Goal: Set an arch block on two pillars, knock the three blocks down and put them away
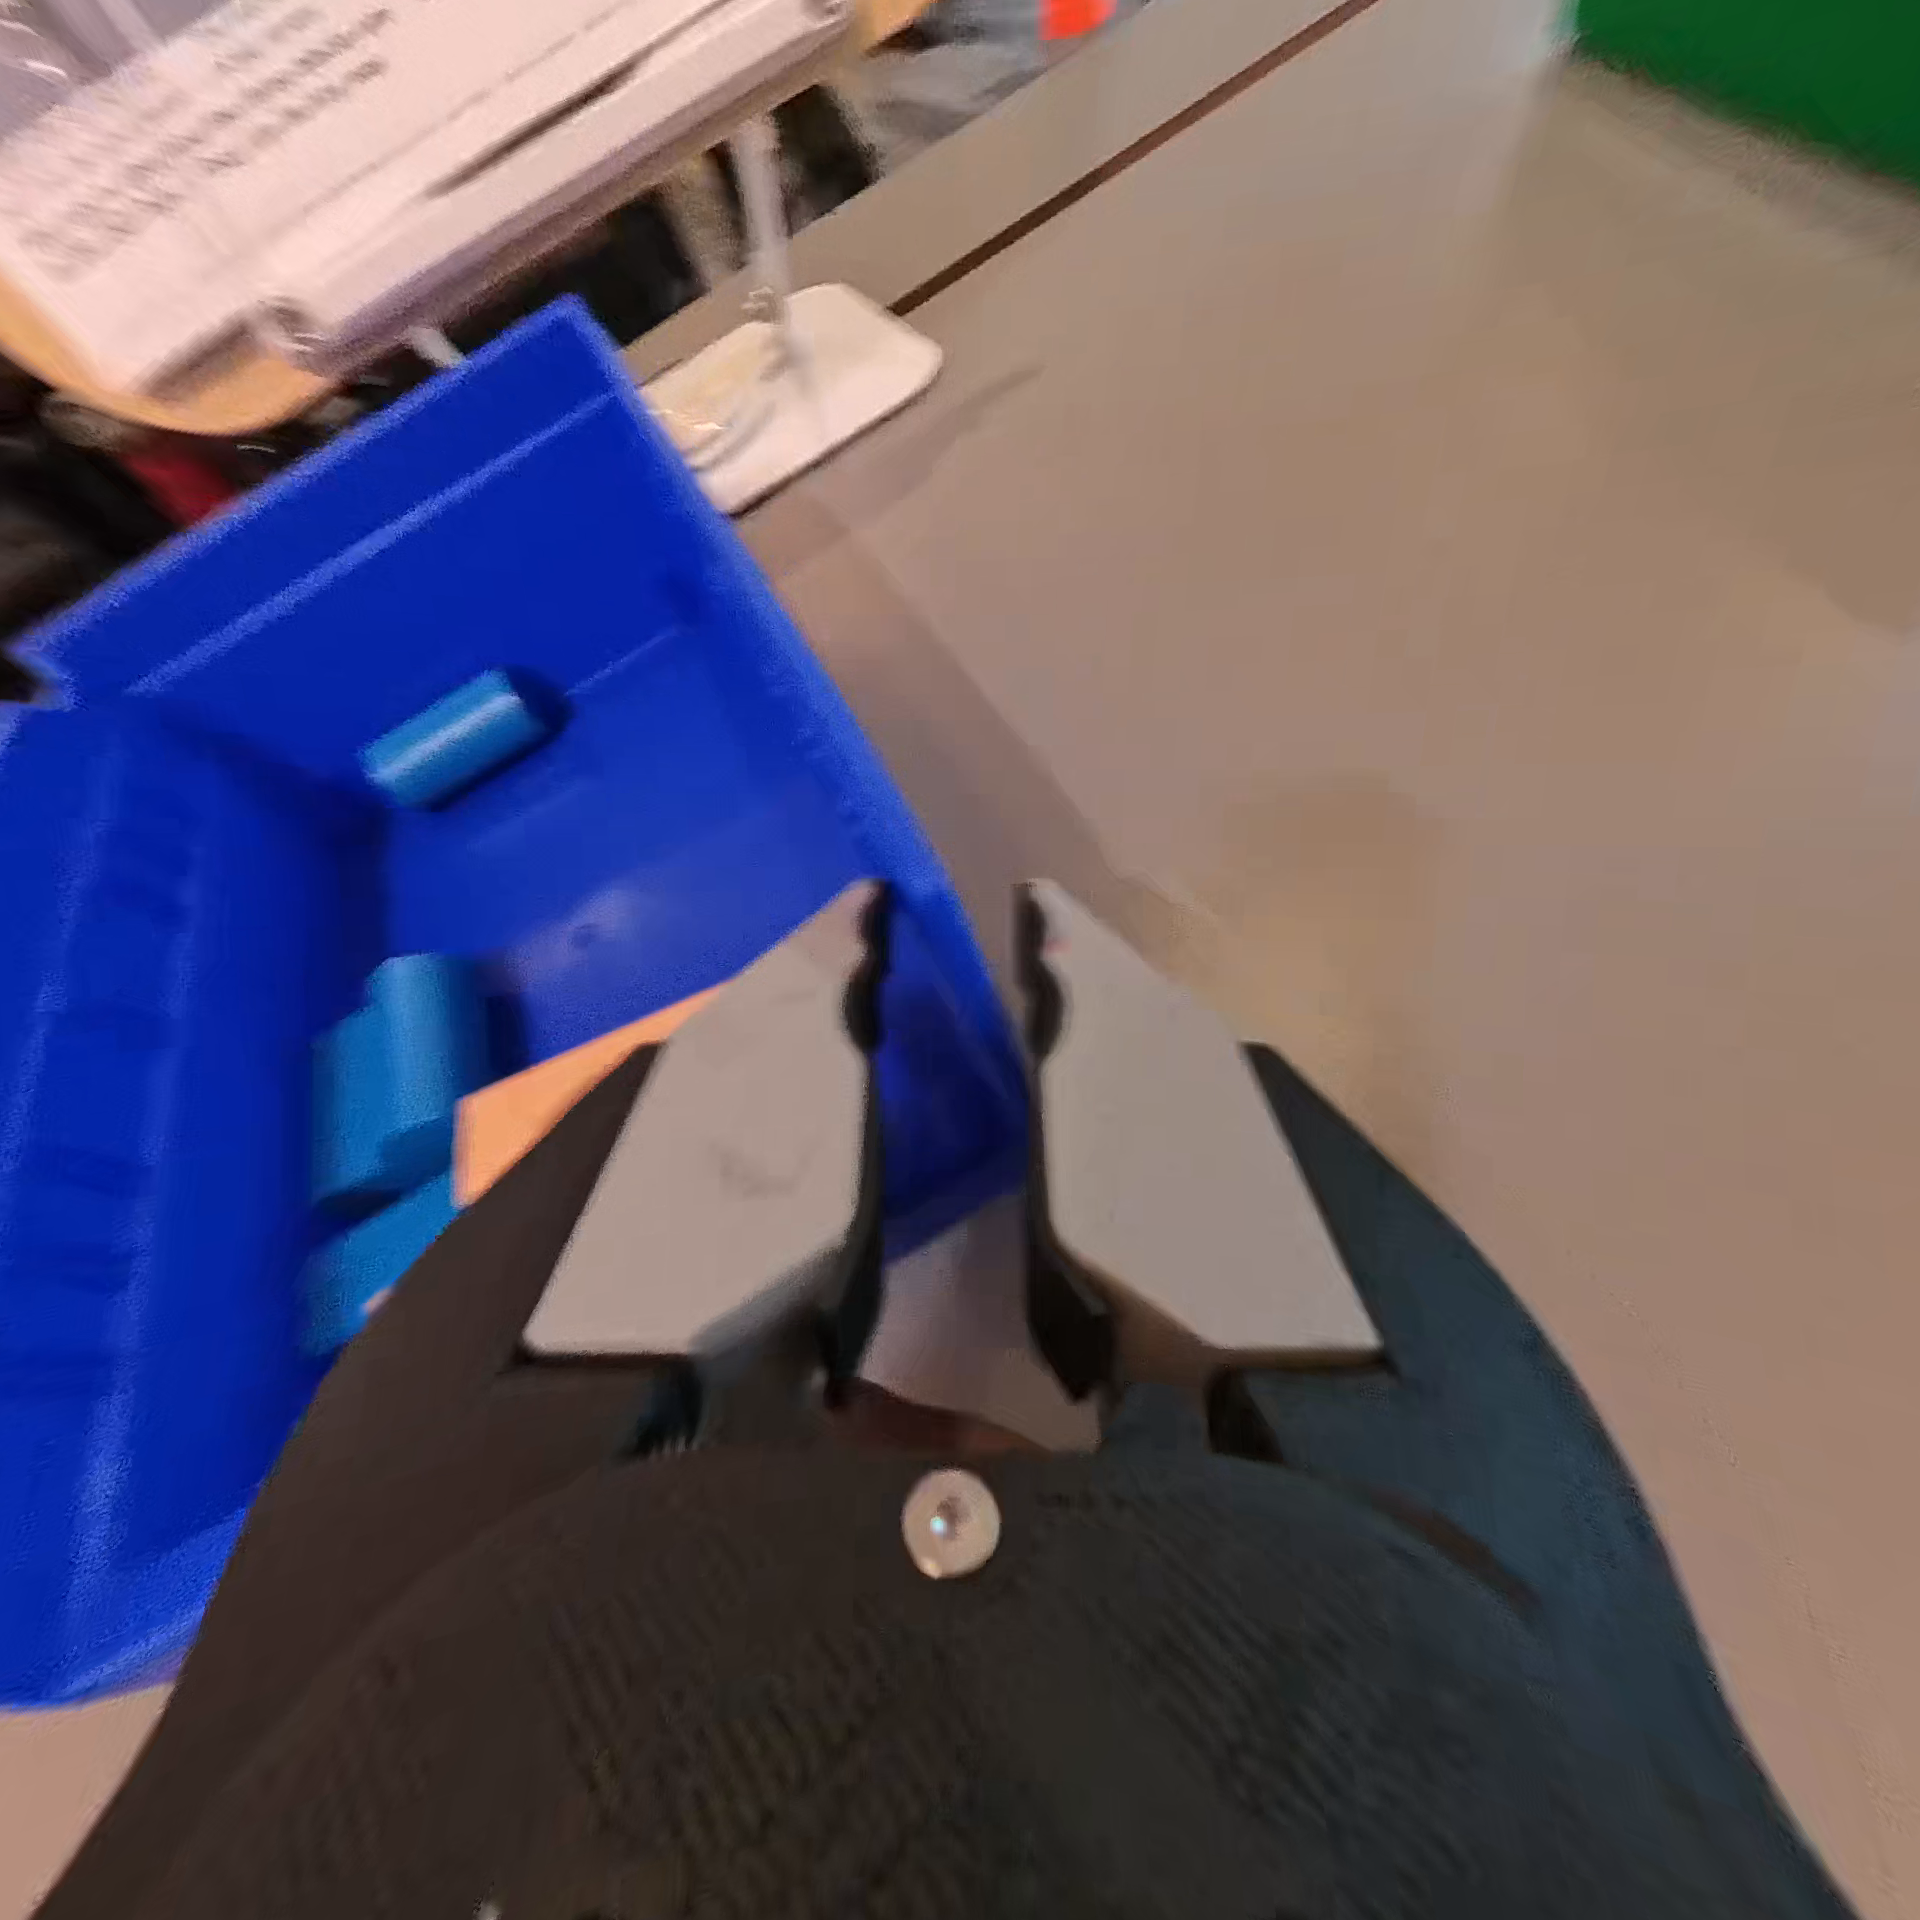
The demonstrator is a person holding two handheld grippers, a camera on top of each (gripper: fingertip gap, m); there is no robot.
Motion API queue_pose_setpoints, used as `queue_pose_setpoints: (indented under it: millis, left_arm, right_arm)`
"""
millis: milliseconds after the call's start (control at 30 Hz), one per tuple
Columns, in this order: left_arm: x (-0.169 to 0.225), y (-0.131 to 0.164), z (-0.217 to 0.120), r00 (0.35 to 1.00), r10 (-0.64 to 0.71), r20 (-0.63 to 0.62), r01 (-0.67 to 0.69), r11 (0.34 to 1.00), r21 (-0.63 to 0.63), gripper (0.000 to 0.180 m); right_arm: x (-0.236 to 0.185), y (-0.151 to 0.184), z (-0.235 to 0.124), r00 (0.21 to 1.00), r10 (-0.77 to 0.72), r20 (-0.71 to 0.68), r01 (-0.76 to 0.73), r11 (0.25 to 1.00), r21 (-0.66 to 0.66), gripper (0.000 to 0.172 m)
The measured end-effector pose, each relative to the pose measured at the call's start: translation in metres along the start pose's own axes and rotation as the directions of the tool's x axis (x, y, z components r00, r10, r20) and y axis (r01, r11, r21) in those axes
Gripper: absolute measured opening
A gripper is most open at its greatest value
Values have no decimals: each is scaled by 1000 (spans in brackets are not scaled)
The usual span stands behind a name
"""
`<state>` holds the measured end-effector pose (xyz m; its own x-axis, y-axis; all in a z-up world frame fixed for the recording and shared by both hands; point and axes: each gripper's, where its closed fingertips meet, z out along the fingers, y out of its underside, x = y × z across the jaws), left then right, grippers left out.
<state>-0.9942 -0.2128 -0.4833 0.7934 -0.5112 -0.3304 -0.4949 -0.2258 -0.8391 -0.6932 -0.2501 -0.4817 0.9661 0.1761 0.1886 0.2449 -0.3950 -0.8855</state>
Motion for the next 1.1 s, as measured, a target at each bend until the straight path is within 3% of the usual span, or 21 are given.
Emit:
queue_pose_setpoints:
  millis: [67,100,133,167,367,533,700,767,800,900,1000,1100]
  left_arm:
    - [-9,2,2,998,36,61,-35,999,-16,17]
    - [-19,5,0,992,53,114,-49,998,-31,13]
    - [-33,8,-4,983,61,174,-55,998,-36,8]
    - [-43,14,-7,980,42,192,-35,999,-37,5]
    - [-88,51,-38,965,-178,191,180,984,9,4]
    - [-93,64,-61,936,-198,291,196,980,37,3]
    - [-89,64,-64,920,-208,332,209,977,34,4]
    - [-74,60,-61,947,-224,232,221,975,37,35]
    - [-70,59,-60,950,-236,203,233,972,39,48]
    - [-68,59,-55,953,-259,157,257,966,33,55]
    - [-70,55,-49,947,-278,160,275,961,40,50]
    - [-65,50,-42,956,-241,170,240,970,26,57]
  right_arm:
    - [1,16,19,1000,11,5,-10,995,-97,76]
    - [5,20,24,1000,-4,-12,2,993,-114,62]
    - [15,19,24,997,-50,-64,43,994,-97,36]
    - [18,19,22,992,-104,-69,98,992,-85,25]
    - [4,26,2,983,-175,62,178,982,-58,22]
    - [-18,32,-19,957,-226,184,236,971,-35,21]
    - [-20,38,-34,938,-76,337,112,990,-87,21]
    - [-17,37,-36,928,15,373,30,993,-113,21]
    - [-15,37,-35,928,34,371,7,994,-110,21]
    - [0,35,-28,955,42,295,-24,998,-65,23]
    - [14,39,-29,978,42,206,-19,994,-111,23]
    - [27,27,-52,998,3,64,6,991,-133,32]
